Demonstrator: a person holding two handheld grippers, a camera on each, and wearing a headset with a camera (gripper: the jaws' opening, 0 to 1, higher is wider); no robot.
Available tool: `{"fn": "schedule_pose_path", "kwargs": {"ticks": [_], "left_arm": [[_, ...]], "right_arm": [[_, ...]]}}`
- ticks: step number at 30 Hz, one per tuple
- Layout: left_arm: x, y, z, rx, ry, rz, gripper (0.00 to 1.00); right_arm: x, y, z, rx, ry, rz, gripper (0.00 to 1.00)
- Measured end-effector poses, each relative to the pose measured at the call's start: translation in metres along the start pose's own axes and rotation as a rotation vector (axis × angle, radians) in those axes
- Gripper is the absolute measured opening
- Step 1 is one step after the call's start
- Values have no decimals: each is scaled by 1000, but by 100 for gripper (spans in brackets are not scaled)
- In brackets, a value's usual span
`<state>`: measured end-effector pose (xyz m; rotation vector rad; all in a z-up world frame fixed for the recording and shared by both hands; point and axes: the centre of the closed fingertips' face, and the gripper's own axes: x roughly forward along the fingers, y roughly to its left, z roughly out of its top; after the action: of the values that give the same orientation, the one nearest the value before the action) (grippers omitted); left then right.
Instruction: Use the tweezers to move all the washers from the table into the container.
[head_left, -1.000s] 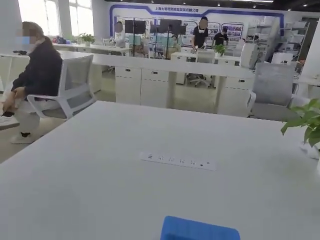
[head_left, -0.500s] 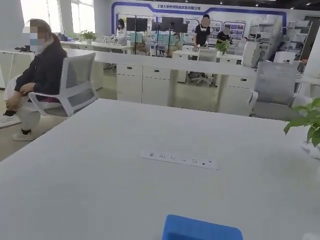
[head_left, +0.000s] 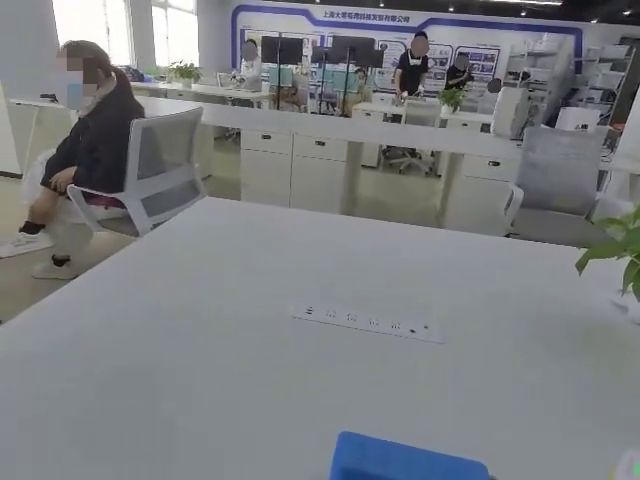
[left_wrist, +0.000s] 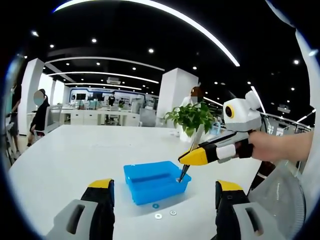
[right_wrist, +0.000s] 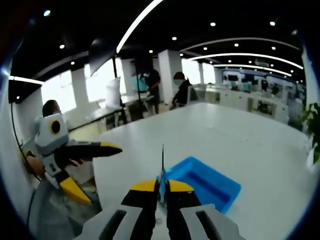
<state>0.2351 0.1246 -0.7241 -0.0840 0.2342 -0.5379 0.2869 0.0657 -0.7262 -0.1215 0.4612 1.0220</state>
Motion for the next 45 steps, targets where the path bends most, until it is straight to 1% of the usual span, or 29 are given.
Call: {"fn": "schedule_pose_path", "kwargs": {"ticks": [2, 5, 7, 9, 14, 18, 32, 39, 43, 45], "left_arm": [[0, 0, 0, 2, -1, 3, 84], [0, 1, 1, -5, -6, 5, 84], [0, 1, 2, -5, -9, 7, 83], [0, 2, 1, -6, -7, 8, 84], [0, 1, 0, -1, 0, 4, 83], [0, 0, 0, 2, 0, 1, 83], [-1, 2, 0, 1, 0, 8, 83], [-1, 2, -1, 5, 4, 5, 83], [-1, 2, 0, 5, 2, 7, 83], [-1, 3, 0, 4, 2, 8, 83]], "right_arm": [[0, -3, 4, 3, -10, -5, 3], [2, -7, 4, 0, -7, -9, 3], [3, -10, 6, 17, -13, -10, 3], [4, -14, 9, 28, -26, -15, 3], [10, -23, 11, 37, -28, -24, 3], [15, -26, 7, 36, -12, -30, 3], [30, -38, 3, 44, 13, -50, 3], [42, -48, -4, 42, 33, -54, 3], [48, -55, -16, 42, 61, -57, 3], [50, -58, -20, 64, 67, -55, 3]]}}
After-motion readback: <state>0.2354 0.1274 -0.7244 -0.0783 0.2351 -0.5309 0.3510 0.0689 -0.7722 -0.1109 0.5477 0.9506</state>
